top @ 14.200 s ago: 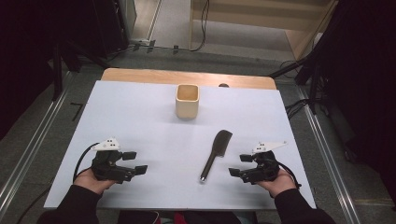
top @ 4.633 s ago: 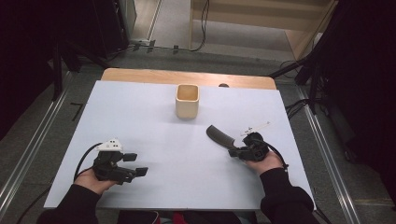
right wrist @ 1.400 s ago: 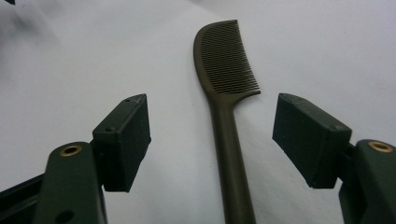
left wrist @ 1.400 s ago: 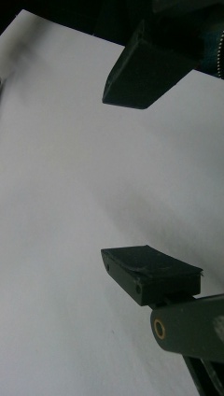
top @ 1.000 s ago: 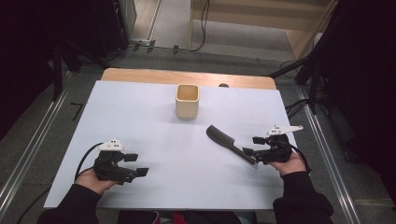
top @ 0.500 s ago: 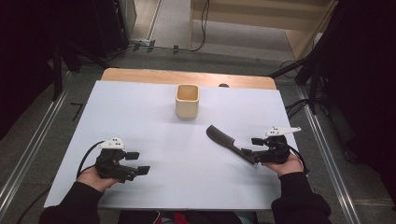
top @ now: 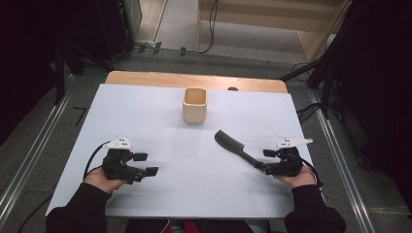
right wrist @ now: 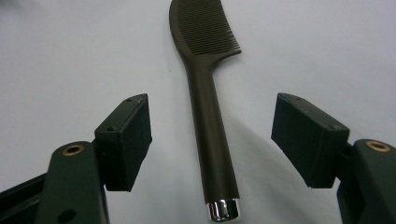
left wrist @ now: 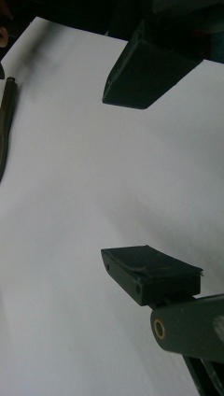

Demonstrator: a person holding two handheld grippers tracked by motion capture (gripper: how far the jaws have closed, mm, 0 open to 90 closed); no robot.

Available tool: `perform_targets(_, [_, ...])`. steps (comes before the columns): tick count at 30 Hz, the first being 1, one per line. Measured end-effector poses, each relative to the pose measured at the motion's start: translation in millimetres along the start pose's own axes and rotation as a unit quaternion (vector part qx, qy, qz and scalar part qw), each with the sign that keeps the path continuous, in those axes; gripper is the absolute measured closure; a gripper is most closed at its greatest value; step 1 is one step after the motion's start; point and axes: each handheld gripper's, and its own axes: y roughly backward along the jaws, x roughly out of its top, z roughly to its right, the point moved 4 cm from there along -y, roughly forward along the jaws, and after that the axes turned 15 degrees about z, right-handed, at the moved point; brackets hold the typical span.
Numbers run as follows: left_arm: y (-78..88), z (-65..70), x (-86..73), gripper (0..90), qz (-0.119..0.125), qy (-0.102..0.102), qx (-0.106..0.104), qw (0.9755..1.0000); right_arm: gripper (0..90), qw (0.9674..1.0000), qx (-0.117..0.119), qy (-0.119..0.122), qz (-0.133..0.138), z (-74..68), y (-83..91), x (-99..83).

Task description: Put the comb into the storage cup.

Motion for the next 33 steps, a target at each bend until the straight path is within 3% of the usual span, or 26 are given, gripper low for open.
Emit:
perform_targets(18, [-3.8, 2.1, 1.4, 21.9, -0.001, -0.001, -0.002, 1.0000, 35.4, 0.9990, 0.001, 0.019, -0.040, 2.7, -8.0, -18.4])
perform_targets(22, [-4.1, 2.4, 1.3, 21.9, -0.003, -0.002, -0.003, 1.0000, 43.5, 0.9992, -0.007, 0.019, -0.034, 4.2, -6.8, -20.3])
perform_targets(26, [-4.2, 3.1, 1.0, 21.9, -0.004, -0.005, -0.005, 1.0000, 52.3, 0.9988, -0.022, 0.036, -0.026, 3.1, -6.4, -22.5])
perform_targets(31, [-4.4, 3.0, 1.1, 21.9, -0.004, -0.004, -0.004, 1.0000, 65.8, 0.9986, -0.020, 0.042, -0.027, 0.3, -6.8, -23.4])
perform_targets(33, [-5.0, 2.9, 0.8, 21.9, -0.005, -0.004, -0.005, 1.0000, 66.6, 0.9986, -0.021, 0.041, -0.027, -0.5, -7.3, -23.4])
